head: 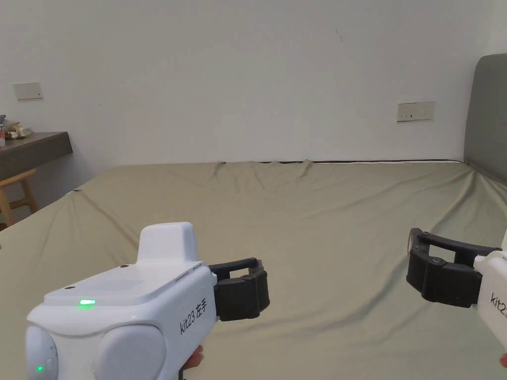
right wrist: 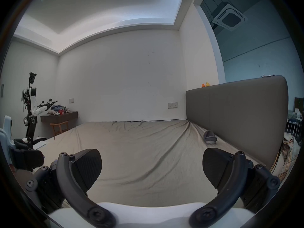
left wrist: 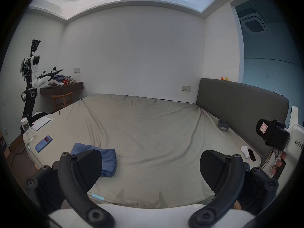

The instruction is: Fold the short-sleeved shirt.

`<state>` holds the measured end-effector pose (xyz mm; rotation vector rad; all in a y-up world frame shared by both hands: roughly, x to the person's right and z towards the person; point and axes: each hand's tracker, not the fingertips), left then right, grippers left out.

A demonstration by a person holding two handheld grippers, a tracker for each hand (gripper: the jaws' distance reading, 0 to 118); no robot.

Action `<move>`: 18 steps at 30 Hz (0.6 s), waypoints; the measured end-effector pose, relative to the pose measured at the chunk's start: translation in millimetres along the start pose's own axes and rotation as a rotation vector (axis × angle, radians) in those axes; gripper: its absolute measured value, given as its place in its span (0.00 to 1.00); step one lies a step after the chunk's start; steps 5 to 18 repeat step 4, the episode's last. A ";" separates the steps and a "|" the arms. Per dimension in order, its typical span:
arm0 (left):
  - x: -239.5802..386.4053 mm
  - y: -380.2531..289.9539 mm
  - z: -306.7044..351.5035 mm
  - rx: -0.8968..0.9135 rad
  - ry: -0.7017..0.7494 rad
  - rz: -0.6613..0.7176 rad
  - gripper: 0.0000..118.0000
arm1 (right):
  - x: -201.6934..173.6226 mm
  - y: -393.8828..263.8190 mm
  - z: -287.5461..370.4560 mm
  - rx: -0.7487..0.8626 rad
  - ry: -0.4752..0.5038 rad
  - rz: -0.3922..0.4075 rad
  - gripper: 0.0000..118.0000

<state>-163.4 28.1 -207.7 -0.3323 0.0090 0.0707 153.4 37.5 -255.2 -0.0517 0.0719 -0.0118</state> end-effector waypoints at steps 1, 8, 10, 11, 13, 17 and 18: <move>2.3 1.0 -1.1 -0.005 0.008 -0.001 0.99 | 1.3 0.1 -1.3 -0.013 0.012 -0.035 1.00; 3.0 0.1 -2.0 -0.011 0.000 -0.018 0.99 | 3.6 -2.9 -0.2 -0.004 -0.014 -0.086 1.00; 3.0 0.1 -2.0 -0.011 0.000 -0.018 0.99 | 3.6 -2.9 -0.2 -0.004 -0.014 -0.086 1.00; 3.0 0.1 -2.0 -0.011 0.000 -0.018 0.99 | 3.6 -2.9 -0.2 -0.004 -0.014 -0.086 1.00; 3.0 0.1 -2.0 -0.011 0.000 -0.018 0.99 | 3.6 -2.9 -0.2 -0.004 -0.014 -0.086 1.00; 3.0 0.1 -2.0 -0.011 0.000 -0.018 0.99 | 3.6 -2.9 -0.2 -0.004 -0.014 -0.086 1.00; 3.0 0.1 -2.0 -0.011 0.000 -0.018 0.99 | 3.6 -2.9 -0.2 -0.004 -0.014 -0.086 1.00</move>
